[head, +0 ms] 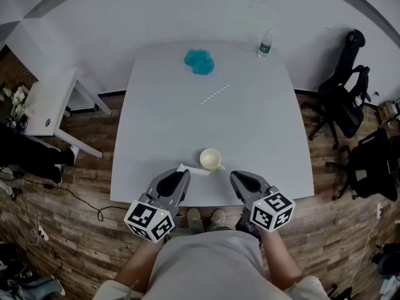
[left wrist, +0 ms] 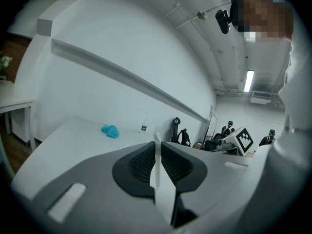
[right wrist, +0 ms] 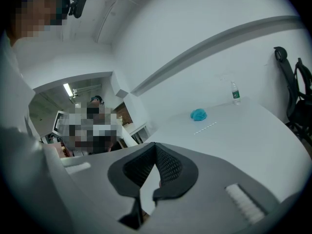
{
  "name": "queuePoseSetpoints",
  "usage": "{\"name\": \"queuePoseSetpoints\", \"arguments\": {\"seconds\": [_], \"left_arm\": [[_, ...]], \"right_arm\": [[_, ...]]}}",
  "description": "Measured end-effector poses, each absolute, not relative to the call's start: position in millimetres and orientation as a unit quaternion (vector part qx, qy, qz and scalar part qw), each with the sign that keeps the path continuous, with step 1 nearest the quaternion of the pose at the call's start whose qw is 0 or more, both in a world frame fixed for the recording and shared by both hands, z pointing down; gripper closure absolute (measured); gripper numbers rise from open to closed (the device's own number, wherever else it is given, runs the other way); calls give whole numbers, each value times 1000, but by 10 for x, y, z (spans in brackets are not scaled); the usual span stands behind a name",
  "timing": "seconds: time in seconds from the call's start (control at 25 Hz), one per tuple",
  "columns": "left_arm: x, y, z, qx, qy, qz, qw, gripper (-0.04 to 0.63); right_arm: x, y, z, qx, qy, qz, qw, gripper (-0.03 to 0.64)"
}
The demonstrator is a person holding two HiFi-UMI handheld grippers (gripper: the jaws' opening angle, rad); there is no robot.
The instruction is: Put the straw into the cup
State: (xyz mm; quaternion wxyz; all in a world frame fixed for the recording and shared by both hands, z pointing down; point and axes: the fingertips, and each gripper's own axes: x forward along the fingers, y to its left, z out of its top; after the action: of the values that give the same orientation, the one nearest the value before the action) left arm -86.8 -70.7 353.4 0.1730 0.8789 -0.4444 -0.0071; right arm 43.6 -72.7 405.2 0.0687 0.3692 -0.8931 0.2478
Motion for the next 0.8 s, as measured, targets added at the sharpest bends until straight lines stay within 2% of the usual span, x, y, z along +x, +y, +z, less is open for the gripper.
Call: {"name": "queuePoseSetpoints", "arguments": {"seconds": [0.8], "left_arm": [[-729, -1169, 3861, 876, -438, 9, 200, 537]], "right_arm": [[574, -1065, 4222, 379, -882, 267, 82, 611]]}}
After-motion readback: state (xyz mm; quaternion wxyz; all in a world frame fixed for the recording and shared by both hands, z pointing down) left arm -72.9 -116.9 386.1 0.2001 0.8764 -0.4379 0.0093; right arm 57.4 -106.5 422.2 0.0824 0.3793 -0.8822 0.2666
